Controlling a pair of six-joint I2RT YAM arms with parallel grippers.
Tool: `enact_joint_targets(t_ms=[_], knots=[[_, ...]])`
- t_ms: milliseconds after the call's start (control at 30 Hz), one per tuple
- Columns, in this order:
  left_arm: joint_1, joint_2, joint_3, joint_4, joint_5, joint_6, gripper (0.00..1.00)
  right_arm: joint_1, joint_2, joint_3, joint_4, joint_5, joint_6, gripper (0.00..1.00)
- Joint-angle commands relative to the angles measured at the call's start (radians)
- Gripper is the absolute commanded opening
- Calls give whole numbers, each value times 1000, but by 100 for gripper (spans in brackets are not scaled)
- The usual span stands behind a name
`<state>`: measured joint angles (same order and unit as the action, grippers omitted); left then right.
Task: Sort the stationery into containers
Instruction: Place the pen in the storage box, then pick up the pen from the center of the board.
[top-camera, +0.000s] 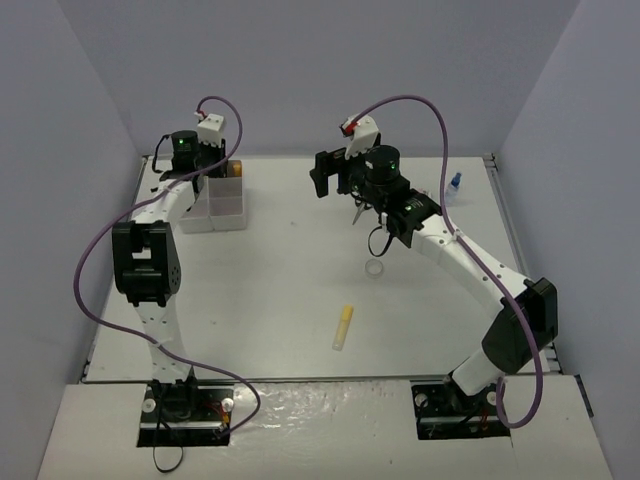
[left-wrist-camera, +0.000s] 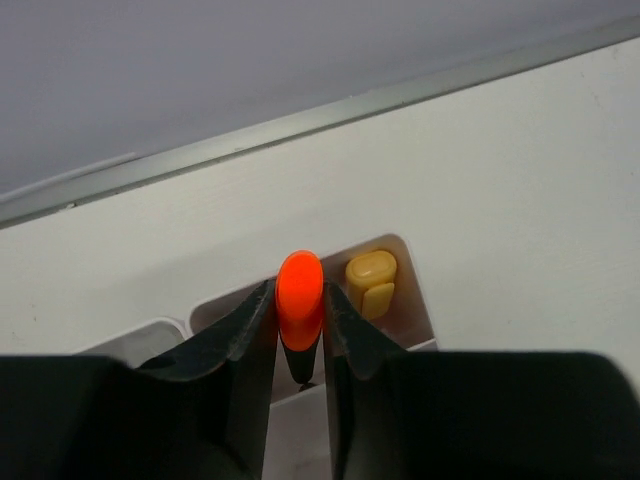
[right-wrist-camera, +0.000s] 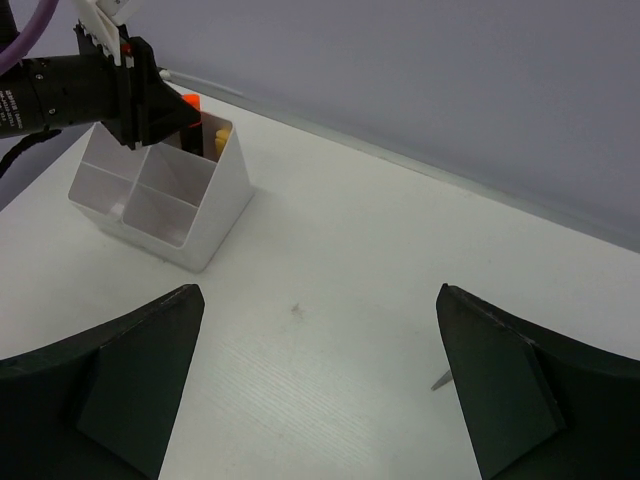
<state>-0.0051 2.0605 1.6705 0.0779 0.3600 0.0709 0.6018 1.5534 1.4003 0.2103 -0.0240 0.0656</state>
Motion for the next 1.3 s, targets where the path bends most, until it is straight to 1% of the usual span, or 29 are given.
enact_joint_targets(t_ms=[0,33,100,167,233,300,433,500,567,667,733,833,900,1000,1133,1267], knots=[[12,-107,25,79,26,-23,46,-1,-66,7,20,70,26,100],[31,-109,34,70,18,-30,56,-1,-66,13,-8,81,38,100],[34,-113,59,47,16,-33,64,0,-59,46,-101,126,75,100],[33,-123,93,11,14,-35,70,1,-53,96,-250,197,150,100],[32,-142,115,-17,7,-47,72,8,-71,107,-374,239,245,100],[30,-168,129,-40,0,-58,73,18,-102,81,-480,250,335,100],[22,-207,165,-128,-16,-59,73,59,-140,29,-620,325,493,100],[17,-263,173,-242,-43,-40,73,85,-146,-3,-763,347,630,98],[-12,-308,140,-313,-69,18,73,154,-152,-56,-812,376,756,96],[-66,-424,52,-334,-146,113,73,292,-144,-152,-824,439,879,95],[-87,-491,-22,-319,-181,113,73,377,-115,-193,-824,482,951,96],[-95,-620,-111,-358,-183,76,73,487,-56,-246,-813,508,1046,97],[-95,-676,-154,-403,-178,70,73,507,-30,-279,-794,486,1065,97],[-95,-787,-194,-471,-173,78,73,513,-35,-364,-767,439,1110,96],[-96,-852,-234,-479,-160,86,73,522,-41,-445,-669,340,1132,90],[-97,-892,-253,-471,-157,68,73,516,5,-475,-596,307,1117,76]])
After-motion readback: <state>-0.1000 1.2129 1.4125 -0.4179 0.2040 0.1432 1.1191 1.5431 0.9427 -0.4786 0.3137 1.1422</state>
